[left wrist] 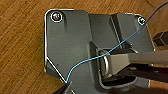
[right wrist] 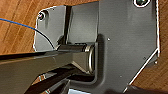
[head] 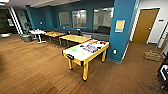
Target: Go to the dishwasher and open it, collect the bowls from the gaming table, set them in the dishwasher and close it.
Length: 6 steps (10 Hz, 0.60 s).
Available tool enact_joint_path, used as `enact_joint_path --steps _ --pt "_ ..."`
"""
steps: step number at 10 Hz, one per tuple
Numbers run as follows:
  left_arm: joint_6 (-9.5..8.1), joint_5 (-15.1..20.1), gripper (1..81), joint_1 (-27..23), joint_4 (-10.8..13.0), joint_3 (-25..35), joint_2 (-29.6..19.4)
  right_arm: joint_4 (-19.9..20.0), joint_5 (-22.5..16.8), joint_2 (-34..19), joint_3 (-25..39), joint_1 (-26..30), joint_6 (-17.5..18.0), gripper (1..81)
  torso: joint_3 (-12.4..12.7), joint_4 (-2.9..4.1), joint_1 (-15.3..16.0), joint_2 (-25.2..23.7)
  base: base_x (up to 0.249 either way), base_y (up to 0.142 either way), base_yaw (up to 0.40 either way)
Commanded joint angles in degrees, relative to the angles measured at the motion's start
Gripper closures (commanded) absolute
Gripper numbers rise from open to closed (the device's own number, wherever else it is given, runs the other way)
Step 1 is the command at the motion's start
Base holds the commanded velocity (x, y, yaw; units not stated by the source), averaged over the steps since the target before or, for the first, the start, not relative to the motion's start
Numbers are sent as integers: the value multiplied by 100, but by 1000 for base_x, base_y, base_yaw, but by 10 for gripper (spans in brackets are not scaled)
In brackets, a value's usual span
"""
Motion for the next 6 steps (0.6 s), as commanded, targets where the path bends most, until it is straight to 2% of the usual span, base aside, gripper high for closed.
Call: enact_joint_path --steps 1,2,6 --pt "9 267 10 -165 11 1 -111 32 -358 98 0 213 34 10 0 0 0 0 182 0 0" --pt "17 267 10 -173 64 1 -93 32 -244 107 -44 195 34 10 0 0 0 0 172 0 0" --pt "-18 250 10 -103 -24 10 21 -20 -217 89 -238 125 -27 10 0 0 2 0 149 0 0"
